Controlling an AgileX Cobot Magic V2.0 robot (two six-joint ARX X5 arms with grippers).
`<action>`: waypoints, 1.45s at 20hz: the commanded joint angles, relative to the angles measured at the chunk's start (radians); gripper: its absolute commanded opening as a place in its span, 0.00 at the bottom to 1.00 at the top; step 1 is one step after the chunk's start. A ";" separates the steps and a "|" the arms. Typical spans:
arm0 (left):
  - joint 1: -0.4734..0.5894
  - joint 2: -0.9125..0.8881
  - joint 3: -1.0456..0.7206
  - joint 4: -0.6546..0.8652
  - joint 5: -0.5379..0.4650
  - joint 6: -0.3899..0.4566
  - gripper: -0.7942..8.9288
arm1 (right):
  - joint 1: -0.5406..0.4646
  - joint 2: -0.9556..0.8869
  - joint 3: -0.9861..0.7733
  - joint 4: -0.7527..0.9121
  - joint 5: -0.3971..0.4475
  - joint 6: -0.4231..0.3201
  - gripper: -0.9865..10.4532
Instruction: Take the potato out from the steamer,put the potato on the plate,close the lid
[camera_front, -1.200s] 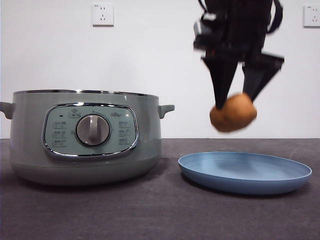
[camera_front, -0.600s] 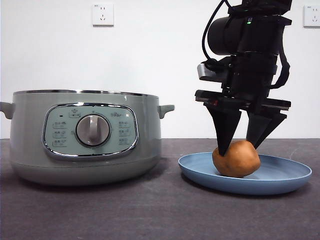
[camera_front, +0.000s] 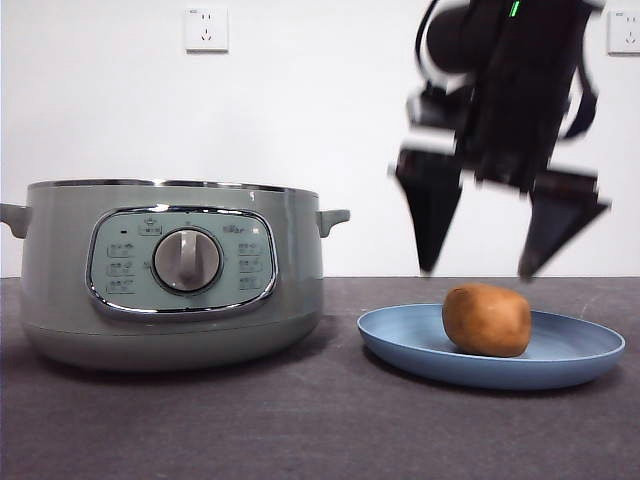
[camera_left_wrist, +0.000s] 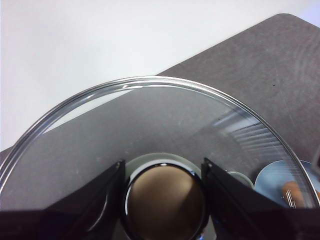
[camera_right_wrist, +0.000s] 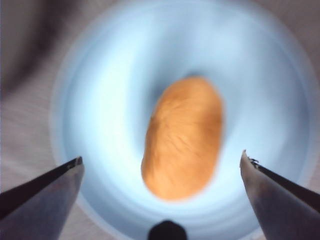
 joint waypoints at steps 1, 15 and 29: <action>0.000 -0.005 0.011 0.002 0.049 0.015 0.07 | 0.001 -0.106 -0.006 -0.003 0.003 0.031 0.55; 0.000 0.016 -0.447 0.310 0.156 0.014 0.07 | -0.049 -0.652 0.006 -0.101 0.112 0.092 0.55; 0.000 -0.129 -0.895 0.578 0.156 0.011 0.07 | -0.079 -0.657 0.006 -0.095 0.113 0.092 0.55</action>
